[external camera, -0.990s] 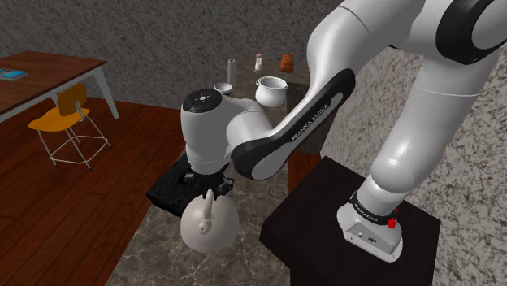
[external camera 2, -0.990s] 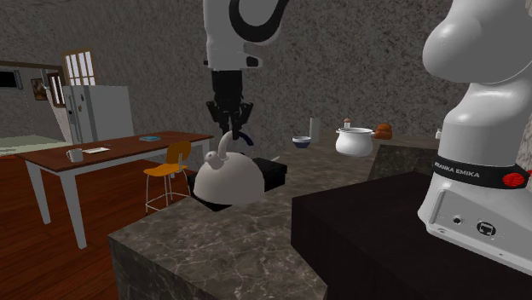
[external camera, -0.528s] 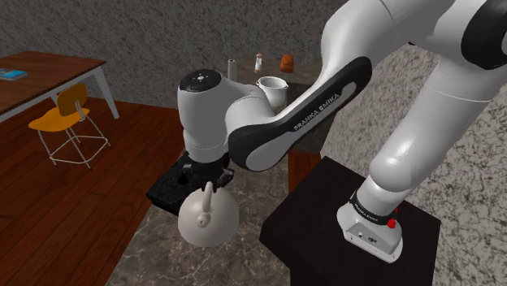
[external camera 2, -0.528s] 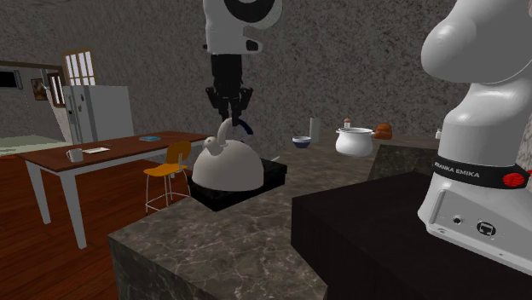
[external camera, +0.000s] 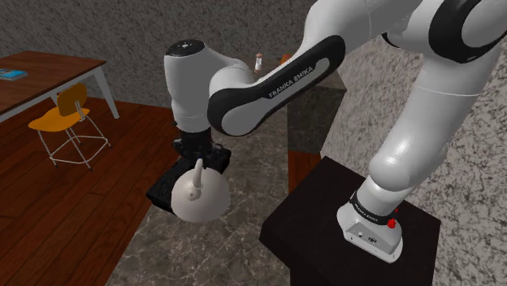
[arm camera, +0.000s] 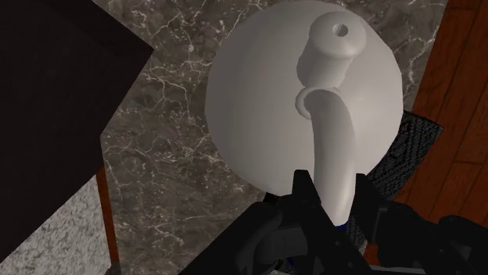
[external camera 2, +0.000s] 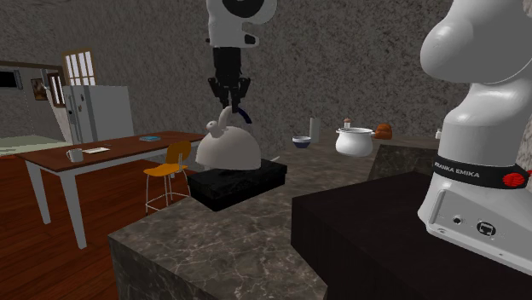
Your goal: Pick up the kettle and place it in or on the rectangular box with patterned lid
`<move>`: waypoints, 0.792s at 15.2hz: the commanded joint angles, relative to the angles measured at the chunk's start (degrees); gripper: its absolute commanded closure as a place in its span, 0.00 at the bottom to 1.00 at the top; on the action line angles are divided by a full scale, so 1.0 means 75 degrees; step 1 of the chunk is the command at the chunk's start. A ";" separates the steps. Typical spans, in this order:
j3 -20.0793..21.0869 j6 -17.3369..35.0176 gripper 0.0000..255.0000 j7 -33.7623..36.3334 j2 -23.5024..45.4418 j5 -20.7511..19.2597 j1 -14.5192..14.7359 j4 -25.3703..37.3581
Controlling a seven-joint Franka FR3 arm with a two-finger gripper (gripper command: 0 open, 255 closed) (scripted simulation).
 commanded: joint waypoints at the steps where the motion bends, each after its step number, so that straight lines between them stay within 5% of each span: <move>1: -0.0157 -0.0194 1.00 -0.0260 0.0197 -0.0154 -0.0099 0.0348; 12: -0.1138 -0.1806 1.00 -0.1214 0.2214 -0.1313 0.0341 0.3525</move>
